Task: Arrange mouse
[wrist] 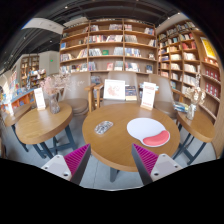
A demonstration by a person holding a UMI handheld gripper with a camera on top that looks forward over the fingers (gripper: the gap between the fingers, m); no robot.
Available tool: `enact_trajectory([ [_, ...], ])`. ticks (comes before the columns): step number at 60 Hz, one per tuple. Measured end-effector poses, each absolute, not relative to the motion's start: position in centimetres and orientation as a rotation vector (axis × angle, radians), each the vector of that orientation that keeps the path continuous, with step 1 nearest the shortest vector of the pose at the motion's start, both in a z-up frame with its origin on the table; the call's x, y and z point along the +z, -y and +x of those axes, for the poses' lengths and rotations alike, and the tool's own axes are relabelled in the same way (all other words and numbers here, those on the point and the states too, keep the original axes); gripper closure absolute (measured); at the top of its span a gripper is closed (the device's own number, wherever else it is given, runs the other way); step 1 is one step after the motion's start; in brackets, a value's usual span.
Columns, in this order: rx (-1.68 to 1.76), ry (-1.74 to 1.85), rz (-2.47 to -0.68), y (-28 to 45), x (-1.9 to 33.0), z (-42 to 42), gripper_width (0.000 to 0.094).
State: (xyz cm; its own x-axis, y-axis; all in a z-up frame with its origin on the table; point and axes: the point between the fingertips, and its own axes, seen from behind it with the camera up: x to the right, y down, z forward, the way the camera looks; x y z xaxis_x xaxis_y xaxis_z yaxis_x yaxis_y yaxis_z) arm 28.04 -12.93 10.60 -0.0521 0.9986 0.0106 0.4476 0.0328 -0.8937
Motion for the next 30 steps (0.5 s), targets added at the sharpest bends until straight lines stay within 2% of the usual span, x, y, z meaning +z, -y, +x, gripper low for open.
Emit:
enact_trajectory([
  [14,1.005,1.661,-1.494,19.6,7.6,26.0,0.0084],
  [30,0.958,1.658,-1.537,21.3,4.2,19.4,0.0086],
])
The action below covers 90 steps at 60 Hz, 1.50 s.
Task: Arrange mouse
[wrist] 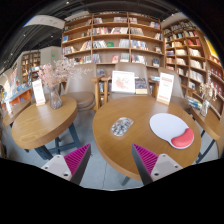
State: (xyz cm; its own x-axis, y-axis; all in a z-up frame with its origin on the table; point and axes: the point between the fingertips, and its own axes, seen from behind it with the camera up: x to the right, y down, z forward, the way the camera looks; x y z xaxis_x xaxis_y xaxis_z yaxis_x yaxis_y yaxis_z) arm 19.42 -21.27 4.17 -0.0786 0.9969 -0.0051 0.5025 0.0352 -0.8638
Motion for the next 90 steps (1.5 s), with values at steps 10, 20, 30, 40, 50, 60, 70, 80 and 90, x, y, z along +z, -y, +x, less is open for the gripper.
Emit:
enact_trajectory([
  [10,0.918,1.638,-1.564,20.7,2.7,14.1,0.0084],
  [20,0.878,1.643,-1.645,19.9,0.3,10.0,0.0089],
  [30,0.850,1.663,-1.670,19.8,-1.2,6.7,0.0091],
  [40,0.833,1.672,-1.672,20.0,-1.3,3.9,0.0081],
  [50,0.827,1.687,-1.680,20.3,-1.4,1.8,0.0090],
  [60,0.828,1.702,-1.668,20.4,-1.4,1.2,0.0154],
  [70,0.831,1.702,-1.681,20.2,-1.2,1.0,0.0477],
  [80,0.900,1.670,-1.622,17.4,5.1,1.5,0.0479],
  [90,0.889,1.604,-1.525,8.7,11.5,0.9,0.0477],
])
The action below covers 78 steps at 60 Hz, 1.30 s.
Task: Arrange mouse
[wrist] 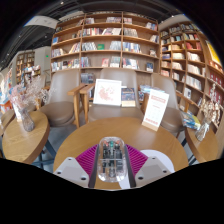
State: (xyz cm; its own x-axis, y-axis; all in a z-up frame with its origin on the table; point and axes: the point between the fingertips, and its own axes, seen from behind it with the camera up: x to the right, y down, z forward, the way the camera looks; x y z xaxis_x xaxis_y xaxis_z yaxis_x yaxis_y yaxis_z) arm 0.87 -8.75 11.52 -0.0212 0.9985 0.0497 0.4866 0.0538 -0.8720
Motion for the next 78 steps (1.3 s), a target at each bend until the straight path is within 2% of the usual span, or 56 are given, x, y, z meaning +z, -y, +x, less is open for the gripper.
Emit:
enact_trajectory([
  [8,0.828,1.565,-1.516,0.7,11.6,-0.4,0.0478],
  [18,0.796,1.585,-1.581,-5.1,6.7,-1.2,0.0480],
  [33,0.796,1.649,-1.666,-6.5,-0.5,-0.1,0.0478],
  [38,0.807,1.639,-1.673,-6.6,-1.0,-0.2,0.0418],
  [39,0.806,1.638,-1.672,-6.7,-1.0,-0.1,0.0395],
  [41,0.791,1.637,-1.681,-6.9,-1.1,0.1,0.0287],
  [44,0.769,1.626,-1.692,-7.2,-0.5,0.9,0.0088],
  [45,0.766,1.625,-1.687,-7.2,-0.1,1.1,0.0077],
  [54,0.772,1.570,-1.640,-7.3,6.0,5.4,0.0090],
  [63,0.819,1.525,-1.606,-5.7,12.1,14.5,0.0085],
  [78,0.836,1.535,-1.561,-3.2,15.5,28.9,0.0083],
])
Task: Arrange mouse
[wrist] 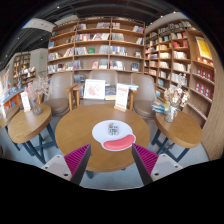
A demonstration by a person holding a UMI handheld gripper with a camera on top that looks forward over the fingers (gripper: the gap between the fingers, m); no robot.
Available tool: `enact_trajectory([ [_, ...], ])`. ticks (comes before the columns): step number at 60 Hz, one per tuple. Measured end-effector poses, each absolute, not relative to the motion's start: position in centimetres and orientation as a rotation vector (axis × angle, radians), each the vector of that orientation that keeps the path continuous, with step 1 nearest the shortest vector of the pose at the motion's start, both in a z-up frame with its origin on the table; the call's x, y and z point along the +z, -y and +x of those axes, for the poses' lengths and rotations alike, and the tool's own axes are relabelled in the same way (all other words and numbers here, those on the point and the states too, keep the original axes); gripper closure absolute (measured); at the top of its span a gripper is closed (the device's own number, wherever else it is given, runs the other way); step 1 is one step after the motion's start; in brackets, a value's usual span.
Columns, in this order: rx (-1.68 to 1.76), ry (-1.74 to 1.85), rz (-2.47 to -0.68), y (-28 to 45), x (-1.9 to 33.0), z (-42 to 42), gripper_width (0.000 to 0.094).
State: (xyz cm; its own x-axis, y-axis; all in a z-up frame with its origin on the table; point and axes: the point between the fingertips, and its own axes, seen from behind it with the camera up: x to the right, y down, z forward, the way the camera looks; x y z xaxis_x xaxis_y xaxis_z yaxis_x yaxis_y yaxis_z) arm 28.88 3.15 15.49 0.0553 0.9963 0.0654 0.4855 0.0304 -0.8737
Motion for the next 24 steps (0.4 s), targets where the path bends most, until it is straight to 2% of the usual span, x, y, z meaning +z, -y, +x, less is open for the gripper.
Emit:
enact_trajectory([
  [10,0.856,1.537,-1.562,-2.6,15.6,33.6,0.0084],
  [24,0.852,1.516,-1.560,-2.8,15.8,35.1,0.0081],
])
